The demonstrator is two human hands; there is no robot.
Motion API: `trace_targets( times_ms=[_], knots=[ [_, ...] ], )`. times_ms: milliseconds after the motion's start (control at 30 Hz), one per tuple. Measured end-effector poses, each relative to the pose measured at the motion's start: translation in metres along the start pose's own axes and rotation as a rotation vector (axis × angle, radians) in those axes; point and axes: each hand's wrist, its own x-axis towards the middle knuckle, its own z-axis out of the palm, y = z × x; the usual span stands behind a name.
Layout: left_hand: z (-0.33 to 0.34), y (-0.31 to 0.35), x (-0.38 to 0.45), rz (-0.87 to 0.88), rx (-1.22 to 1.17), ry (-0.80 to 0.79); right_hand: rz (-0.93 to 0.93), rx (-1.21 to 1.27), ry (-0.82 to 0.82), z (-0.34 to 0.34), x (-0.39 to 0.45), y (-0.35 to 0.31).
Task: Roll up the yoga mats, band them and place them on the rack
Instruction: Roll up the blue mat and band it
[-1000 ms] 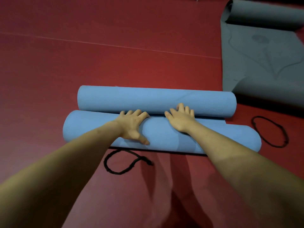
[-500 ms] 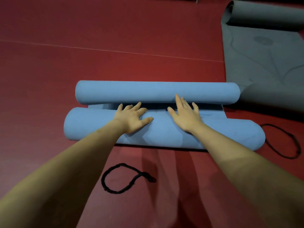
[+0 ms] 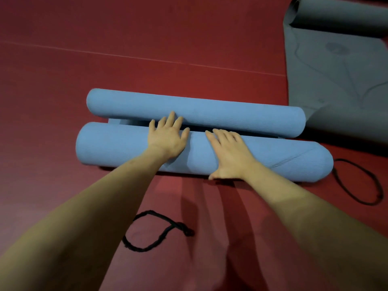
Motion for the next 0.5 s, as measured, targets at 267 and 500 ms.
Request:
trace_targets(
  times_ms=[267,500],
  knots=[
    [-0.009,-0.001,-0.008,0.198,0.227,-0.165,0.026,0.065,-0.158,-0.018,0.027,0.013],
    [-0.003,0.005,-0.033,0.247,0.498,-0.034,-0.021,-0.031,-0.067,-0.017,0.014,0.0]
  ],
)
